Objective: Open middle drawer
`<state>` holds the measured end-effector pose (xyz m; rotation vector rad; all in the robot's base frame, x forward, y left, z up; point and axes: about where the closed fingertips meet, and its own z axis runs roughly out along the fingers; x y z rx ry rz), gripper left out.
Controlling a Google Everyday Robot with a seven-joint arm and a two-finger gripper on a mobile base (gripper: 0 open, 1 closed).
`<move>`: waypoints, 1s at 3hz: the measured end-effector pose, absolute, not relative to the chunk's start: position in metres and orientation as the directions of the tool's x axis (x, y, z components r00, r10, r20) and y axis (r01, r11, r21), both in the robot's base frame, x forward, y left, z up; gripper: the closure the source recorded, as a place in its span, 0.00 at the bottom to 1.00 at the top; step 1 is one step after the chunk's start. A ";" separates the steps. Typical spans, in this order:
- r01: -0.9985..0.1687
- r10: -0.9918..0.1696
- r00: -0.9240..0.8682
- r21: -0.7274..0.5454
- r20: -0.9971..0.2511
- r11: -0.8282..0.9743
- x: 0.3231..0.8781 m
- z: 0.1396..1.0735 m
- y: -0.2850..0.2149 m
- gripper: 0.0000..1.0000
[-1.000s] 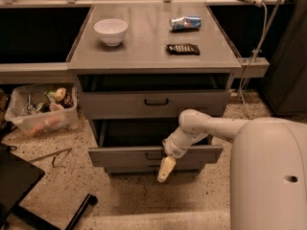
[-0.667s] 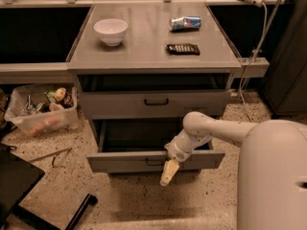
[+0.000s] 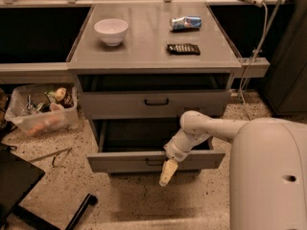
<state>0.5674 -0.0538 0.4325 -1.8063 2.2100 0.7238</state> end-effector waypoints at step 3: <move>-0.942 -0.871 -0.261 0.306 -0.416 0.136 0.509 0.446 -0.069 0.00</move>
Offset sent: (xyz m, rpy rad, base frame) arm -0.0731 -0.0288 0.0204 -0.0151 0.0757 -0.0314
